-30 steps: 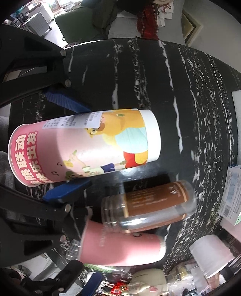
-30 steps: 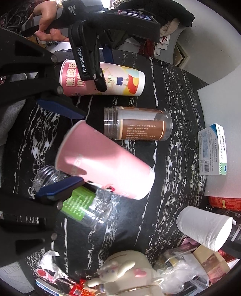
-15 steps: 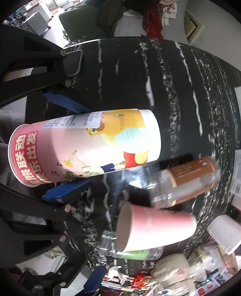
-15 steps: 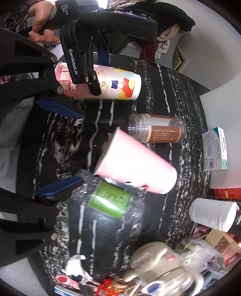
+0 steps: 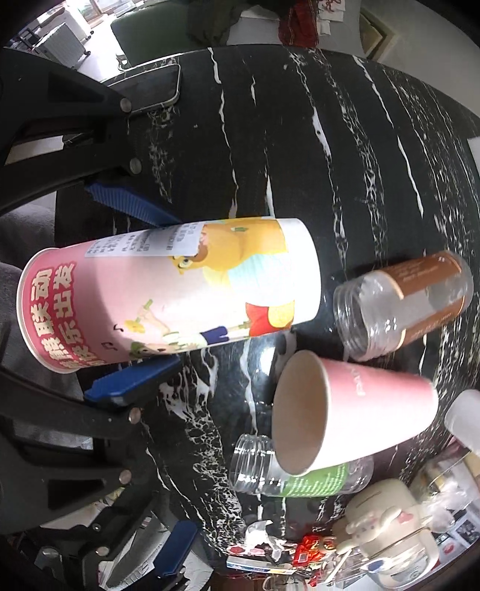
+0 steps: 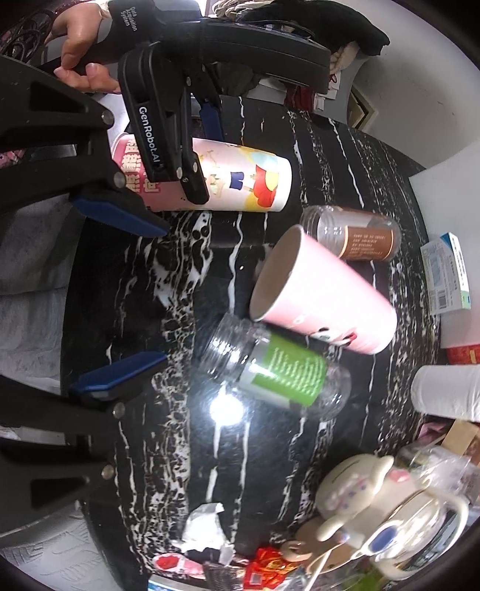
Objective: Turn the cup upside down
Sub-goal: 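Lift the cartoon-printed cup off the table with the right gripper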
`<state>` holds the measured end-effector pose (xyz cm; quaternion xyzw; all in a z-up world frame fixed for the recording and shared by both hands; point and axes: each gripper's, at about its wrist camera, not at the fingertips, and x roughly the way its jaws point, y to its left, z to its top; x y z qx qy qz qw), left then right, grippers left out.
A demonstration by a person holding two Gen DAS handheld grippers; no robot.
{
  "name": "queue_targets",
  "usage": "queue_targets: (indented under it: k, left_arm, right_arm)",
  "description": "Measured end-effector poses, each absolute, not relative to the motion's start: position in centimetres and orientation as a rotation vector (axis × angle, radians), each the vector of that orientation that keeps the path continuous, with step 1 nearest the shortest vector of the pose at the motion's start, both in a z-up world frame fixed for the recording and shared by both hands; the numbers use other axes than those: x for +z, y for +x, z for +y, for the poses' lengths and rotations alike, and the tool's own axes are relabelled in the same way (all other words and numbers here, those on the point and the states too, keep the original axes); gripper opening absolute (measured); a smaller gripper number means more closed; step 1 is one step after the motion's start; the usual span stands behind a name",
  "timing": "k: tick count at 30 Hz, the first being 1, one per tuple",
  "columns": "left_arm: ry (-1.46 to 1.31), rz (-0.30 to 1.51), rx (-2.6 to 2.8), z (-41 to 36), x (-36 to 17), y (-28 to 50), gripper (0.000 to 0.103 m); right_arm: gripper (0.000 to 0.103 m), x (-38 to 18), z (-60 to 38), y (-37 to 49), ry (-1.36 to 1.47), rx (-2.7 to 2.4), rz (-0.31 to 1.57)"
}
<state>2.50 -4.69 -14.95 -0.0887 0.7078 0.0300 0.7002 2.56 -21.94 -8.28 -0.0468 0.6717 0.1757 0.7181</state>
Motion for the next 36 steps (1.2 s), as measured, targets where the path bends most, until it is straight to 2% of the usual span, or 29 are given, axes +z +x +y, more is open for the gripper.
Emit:
queue_targets:
  k: [23,29,36]
  left_arm:
    - [-0.176,1.616,0.065,-6.4,-16.1,3.9,0.073]
    - [-0.146,1.606,0.041,-6.8,-14.0,4.6,0.079]
    - [-0.144,1.573,0.035,-5.5,-10.6,3.4,0.079]
  right_arm:
    - [0.065,-8.9,-23.3,2.9,-0.094,0.362,1.509]
    - [0.065,-8.1,-23.3,2.5,-0.089,0.355,1.512]
    - [0.065,-7.1,-22.9,1.7,-0.068,0.355,1.521]
